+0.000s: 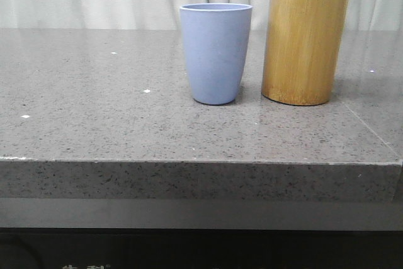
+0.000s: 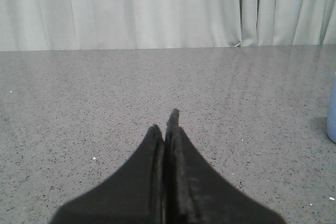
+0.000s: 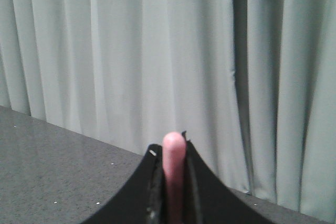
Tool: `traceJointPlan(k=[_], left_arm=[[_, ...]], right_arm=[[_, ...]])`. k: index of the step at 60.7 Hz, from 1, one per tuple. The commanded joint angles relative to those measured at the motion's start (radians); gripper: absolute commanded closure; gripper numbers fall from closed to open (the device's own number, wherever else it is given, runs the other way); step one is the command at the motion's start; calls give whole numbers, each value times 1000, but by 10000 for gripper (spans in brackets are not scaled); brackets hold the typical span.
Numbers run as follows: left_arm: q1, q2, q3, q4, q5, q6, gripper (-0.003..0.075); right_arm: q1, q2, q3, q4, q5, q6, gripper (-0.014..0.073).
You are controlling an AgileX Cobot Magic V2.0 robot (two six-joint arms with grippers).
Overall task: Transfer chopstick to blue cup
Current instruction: 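Lift the pink stick and lower it into the blue cup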
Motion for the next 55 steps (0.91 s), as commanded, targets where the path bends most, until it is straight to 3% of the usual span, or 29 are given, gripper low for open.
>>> traceJointPlan(k=[1, 27, 43, 55], left_arm=[[2, 0, -23, -8, -82, -9, 739], [2, 0, -23, -8, -82, -9, 739], [2, 0, -23, -8, -82, -9, 739], [2, 0, -23, -8, -82, -9, 739]], right_arm=[[39, -6, -35, 12, -104, 0, 697], [97, 214, -33, 36, -43, 0, 686], [97, 252, -33, 41, -20, 0, 477], [95, 236, -33, 40, -17, 0, 449]])
